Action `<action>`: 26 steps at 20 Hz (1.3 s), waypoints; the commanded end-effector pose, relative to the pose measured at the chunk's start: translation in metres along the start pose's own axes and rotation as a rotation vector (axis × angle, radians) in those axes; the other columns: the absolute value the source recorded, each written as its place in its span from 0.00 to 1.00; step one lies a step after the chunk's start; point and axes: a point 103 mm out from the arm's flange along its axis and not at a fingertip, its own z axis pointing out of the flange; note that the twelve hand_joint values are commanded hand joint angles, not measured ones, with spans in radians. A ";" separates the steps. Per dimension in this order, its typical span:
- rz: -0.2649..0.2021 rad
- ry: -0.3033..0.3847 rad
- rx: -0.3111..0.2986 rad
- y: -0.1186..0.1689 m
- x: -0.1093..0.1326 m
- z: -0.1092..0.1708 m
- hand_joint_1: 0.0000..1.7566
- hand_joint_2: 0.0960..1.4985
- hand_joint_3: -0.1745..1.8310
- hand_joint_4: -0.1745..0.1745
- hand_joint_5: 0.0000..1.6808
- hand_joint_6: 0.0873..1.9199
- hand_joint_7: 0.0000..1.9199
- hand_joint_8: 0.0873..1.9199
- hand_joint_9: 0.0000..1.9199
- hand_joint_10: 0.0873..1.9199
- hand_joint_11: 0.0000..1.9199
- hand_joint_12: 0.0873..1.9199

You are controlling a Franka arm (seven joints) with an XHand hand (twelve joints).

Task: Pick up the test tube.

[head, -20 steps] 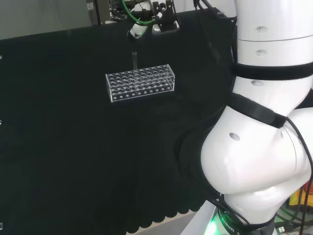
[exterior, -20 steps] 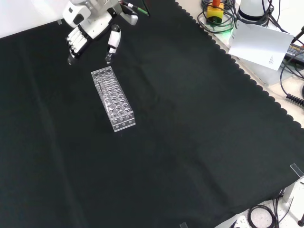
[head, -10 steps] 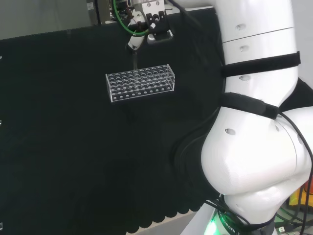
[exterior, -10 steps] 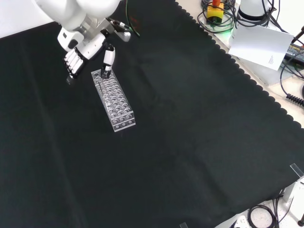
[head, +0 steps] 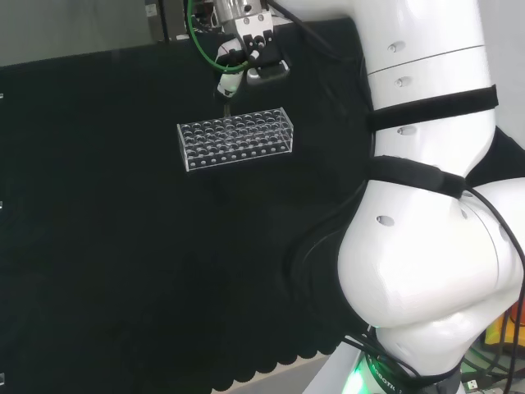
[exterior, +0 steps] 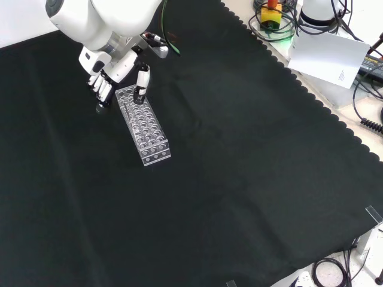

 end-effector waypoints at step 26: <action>-0.003 -0.102 -0.092 0.007 0.025 0.006 0.60 0.66 0.00 0.05 0.46 0.21 0.58 0.37 0.52 0.28 0.21 0.72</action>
